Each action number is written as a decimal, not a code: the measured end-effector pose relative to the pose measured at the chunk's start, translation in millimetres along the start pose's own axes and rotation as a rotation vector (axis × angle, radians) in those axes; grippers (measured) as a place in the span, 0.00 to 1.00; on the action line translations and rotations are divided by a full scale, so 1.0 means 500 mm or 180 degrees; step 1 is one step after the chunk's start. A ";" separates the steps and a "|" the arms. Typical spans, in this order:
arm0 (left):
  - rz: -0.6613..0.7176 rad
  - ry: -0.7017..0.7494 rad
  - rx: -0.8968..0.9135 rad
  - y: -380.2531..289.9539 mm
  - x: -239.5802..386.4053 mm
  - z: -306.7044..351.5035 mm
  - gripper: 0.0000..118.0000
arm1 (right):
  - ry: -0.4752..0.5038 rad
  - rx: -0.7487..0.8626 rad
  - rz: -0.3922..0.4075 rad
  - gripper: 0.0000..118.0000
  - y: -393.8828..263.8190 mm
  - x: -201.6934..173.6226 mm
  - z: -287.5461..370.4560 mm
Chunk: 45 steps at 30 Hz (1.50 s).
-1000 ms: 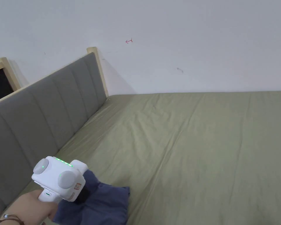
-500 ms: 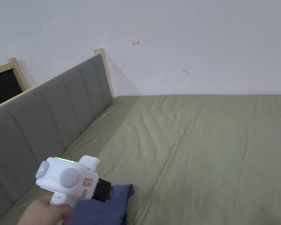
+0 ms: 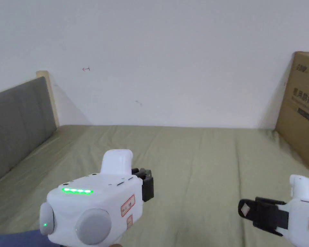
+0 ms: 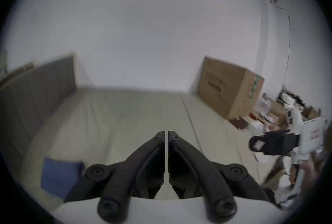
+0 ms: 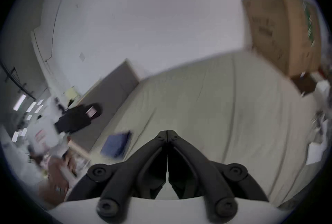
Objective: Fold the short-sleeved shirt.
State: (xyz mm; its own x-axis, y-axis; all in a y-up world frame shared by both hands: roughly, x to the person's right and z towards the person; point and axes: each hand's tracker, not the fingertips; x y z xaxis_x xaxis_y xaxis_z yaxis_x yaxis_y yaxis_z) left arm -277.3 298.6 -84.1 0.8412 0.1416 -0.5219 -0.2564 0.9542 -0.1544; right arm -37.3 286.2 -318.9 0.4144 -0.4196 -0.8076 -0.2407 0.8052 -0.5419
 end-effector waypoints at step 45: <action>-0.0462 0.0726 0.0991 -0.002 0.102 0.063 1.00 | -0.1378 0.1642 0.0961 1.00 -0.008 -0.054 0.047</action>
State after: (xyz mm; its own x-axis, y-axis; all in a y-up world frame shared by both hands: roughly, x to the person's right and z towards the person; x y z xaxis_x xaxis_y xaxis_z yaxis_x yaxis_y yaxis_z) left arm -218.9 313.2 -84.2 0.7220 -0.0290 -0.6913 0.0428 0.9991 0.0028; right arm -26.9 304.3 -289.5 0.7303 -0.0316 -0.6824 0.0001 0.9989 -0.0462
